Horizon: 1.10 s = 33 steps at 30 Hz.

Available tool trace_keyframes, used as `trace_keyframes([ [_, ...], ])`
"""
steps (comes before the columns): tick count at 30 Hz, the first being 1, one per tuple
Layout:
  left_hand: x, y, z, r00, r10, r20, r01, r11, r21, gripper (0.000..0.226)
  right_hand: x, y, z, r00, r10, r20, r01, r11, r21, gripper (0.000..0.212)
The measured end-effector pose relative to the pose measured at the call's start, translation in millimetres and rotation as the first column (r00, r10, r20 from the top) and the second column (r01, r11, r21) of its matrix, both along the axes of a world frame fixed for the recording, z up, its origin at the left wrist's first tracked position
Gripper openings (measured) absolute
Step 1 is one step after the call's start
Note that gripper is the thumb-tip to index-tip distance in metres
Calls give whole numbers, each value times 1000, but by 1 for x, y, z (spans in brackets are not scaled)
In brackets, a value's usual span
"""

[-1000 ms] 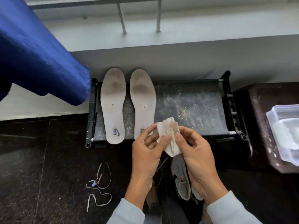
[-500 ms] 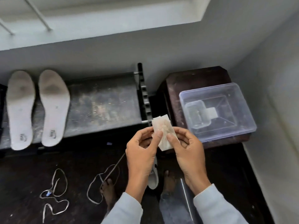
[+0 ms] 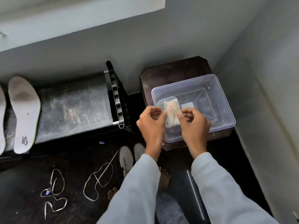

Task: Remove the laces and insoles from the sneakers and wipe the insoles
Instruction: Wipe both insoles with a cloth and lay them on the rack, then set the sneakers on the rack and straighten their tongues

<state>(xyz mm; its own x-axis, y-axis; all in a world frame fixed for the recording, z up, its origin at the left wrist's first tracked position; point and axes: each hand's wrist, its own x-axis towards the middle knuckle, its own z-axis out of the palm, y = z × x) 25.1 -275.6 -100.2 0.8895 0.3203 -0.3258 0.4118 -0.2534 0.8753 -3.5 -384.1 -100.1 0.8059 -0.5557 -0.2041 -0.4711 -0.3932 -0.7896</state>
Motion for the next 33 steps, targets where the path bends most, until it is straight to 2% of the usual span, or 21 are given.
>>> trace_keyframes([
  [8, 14, -7, -12, 998, -66, -23, 69, 983, 168, 12, 11, 1, -24, 990, 135, -29, -138, 967, -216, 18],
  [12, 13, -6, -11, 997, -78, -19, 80, 969, 233, 14, 10, 2, -28, 985, 168, -36, -171, 948, -268, 20],
  [19, 2, 6, -7, 998, -60, 18, 56, 982, 183, 11, 7, 4, -28, 984, 175, -35, -177, 938, -299, 22],
  [22, -11, 17, -6, 993, -87, 75, 75, 985, 153, 8, 0, 15, -22, 970, 242, -3, -229, 916, -330, 19],
  [26, -45, 45, -10, 966, -170, 194, 122, 964, 238, 16, -25, 47, -7, 902, 431, 37, -394, 853, -341, 21],
  [29, -80, 81, -18, 948, -218, 234, 125, 926, 355, 26, -49, 80, -7, 797, 599, 78, -536, 762, -363, 25],
  [33, -132, 147, -37, 938, -297, 177, 172, 845, 506, 34, -86, 129, -29, 664, 747, -39, -693, 596, -405, 40],
])
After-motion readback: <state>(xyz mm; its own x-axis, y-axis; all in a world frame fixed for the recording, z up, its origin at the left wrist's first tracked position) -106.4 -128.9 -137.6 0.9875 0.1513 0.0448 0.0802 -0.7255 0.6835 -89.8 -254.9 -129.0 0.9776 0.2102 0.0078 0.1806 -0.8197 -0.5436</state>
